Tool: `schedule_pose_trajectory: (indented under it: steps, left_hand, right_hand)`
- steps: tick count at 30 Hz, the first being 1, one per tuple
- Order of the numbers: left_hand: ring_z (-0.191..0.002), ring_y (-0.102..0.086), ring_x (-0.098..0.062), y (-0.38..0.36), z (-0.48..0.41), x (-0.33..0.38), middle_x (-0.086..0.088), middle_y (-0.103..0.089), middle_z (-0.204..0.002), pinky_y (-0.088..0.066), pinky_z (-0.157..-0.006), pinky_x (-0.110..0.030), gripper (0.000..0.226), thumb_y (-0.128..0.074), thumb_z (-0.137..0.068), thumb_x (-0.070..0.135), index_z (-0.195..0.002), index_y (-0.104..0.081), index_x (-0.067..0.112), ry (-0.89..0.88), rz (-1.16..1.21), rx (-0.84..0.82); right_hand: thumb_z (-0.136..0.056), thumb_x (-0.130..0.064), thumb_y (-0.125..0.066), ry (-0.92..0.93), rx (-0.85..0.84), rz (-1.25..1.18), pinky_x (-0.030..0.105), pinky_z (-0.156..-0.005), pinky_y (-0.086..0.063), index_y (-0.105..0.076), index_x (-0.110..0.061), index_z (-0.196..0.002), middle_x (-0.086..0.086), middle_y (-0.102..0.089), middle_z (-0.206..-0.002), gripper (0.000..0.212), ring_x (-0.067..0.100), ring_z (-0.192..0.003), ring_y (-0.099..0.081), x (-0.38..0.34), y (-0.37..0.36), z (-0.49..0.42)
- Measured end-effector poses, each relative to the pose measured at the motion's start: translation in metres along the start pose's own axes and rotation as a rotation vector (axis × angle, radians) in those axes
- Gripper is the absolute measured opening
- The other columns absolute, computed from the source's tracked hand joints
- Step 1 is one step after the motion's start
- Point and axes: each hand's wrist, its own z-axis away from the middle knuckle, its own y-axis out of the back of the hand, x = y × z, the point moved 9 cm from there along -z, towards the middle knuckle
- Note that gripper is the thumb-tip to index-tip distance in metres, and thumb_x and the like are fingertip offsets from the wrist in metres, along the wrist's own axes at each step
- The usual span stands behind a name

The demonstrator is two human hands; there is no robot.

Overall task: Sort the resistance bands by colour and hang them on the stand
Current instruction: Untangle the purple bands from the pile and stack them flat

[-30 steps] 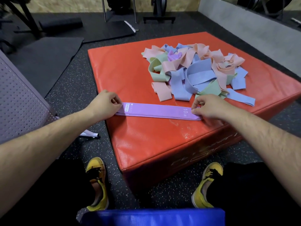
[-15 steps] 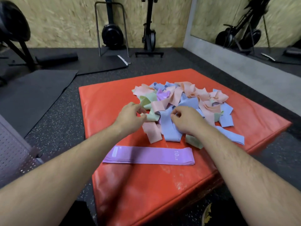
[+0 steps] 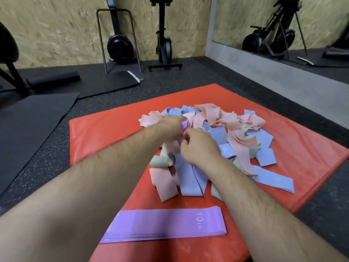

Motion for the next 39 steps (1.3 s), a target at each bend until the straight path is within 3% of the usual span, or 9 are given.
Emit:
schedule_pose_trajectory:
  steps: [2,4,10,17,22,26,28,33,39]
  left_hand:
    - [-0.087,-0.054,-0.024,-0.015,-0.002,0.003,-0.002,-0.056,-0.089,-0.045,-0.08,-0.03,0.005,-0.051,-0.098,0.025,-0.098,-0.055,0.026,-0.037,-0.057,-0.089]
    - [-0.089,-0.047,-0.022,-0.018,0.001,-0.004,0.001,-0.044,-0.078,-0.038,-0.079,-0.029,0.006,-0.048,-0.1,0.025,-0.101,-0.054,0.024,0.027,-0.068,-0.098]
    - [-0.07,-0.049,-0.024,0.026,0.018,-0.031,-0.006,-0.057,-0.073,-0.029,-0.049,-0.028,0.01,-0.064,-0.083,0.014,-0.074,-0.062,0.012,0.083,0.099,0.11]
    - [-0.077,-0.06,-0.032,0.102,0.049,-0.053,-0.011,-0.065,-0.077,-0.045,-0.063,-0.035,0.007,-0.063,-0.08,0.012,-0.075,-0.066,0.007,0.07,0.148,0.375]
    - [-0.067,-0.05,-0.021,0.135,0.065,-0.062,0.004,-0.053,-0.063,-0.032,-0.054,-0.027,0.026,-0.062,-0.085,0.017,-0.06,-0.054,0.02,0.117,0.249,0.454]
    - [-0.055,-0.041,-0.01,0.151,0.068,-0.064,0.005,-0.047,-0.058,-0.03,-0.046,-0.017,0.024,-0.072,-0.086,0.026,-0.066,-0.064,0.016,0.132,0.481,0.529]
    - [-0.051,-0.042,-0.008,0.157,0.069,-0.062,0.006,-0.049,-0.057,-0.035,-0.049,-0.02,0.017,-0.072,-0.088,0.025,-0.074,-0.07,0.016,0.134,0.587,0.551]
    - [-0.044,-0.042,-0.001,0.17,0.074,-0.045,0.006,-0.051,-0.059,-0.028,-0.04,-0.012,0.021,-0.065,-0.09,0.025,-0.071,-0.062,0.017,0.115,0.586,0.595]
    - [-0.05,-0.05,0.001,0.187,0.101,-0.012,0.0,-0.066,-0.072,-0.038,-0.049,-0.012,0.018,-0.066,-0.09,0.027,-0.086,-0.068,0.009,-0.016,0.646,0.629]
  right_hand:
    - [-0.094,-0.021,-0.045,-0.015,-0.009,-0.002,0.038,-0.085,-0.046,-0.061,-0.021,-0.115,0.006,-0.057,-0.118,0.026,0.032,-0.114,-0.048,0.001,0.001,-0.003]
    - [-0.093,-0.02,-0.045,-0.026,-0.02,0.0,0.037,-0.084,-0.044,-0.06,-0.022,-0.116,0.007,-0.057,-0.12,0.028,0.032,-0.115,-0.048,0.001,0.001,-0.003]
    - [-0.088,-0.017,-0.043,-0.059,-0.003,-0.044,0.038,-0.087,-0.05,-0.062,-0.02,-0.11,0.005,-0.061,-0.116,0.029,0.032,-0.111,-0.052,0.002,0.011,0.001]
    - [-0.084,-0.016,-0.045,-0.084,0.077,-0.156,0.043,-0.08,-0.055,-0.065,-0.021,-0.094,0.003,-0.064,-0.105,0.023,0.03,-0.099,-0.059,0.004,0.037,0.012]
    - [-0.085,-0.013,-0.045,-0.072,0.088,-0.14,0.043,-0.075,-0.055,-0.065,-0.018,-0.088,0.005,-0.065,-0.097,0.021,0.032,-0.09,-0.059,0.004,0.046,0.018]
    - [-0.087,-0.016,-0.046,-0.068,0.095,-0.166,0.041,-0.08,-0.055,-0.066,-0.021,-0.097,0.003,-0.066,-0.106,0.023,0.03,-0.097,-0.059,0.006,0.05,0.019]
    - [-0.088,-0.018,-0.046,-0.065,0.109,-0.189,0.039,-0.081,-0.054,-0.065,-0.021,-0.098,0.002,-0.065,-0.109,0.022,0.028,-0.099,-0.059,0.007,0.052,0.018]
    - [-0.093,-0.021,-0.047,-0.048,0.161,-0.223,0.032,-0.072,-0.044,-0.064,-0.023,-0.109,0.0,-0.066,-0.111,0.023,0.023,-0.092,-0.056,0.008,0.061,0.017]
    - [-0.1,-0.032,-0.053,0.084,0.283,-0.607,0.026,-0.079,-0.048,-0.052,-0.026,-0.133,-0.01,-0.059,-0.118,0.033,0.003,-0.092,-0.06,-0.012,0.086,0.02]
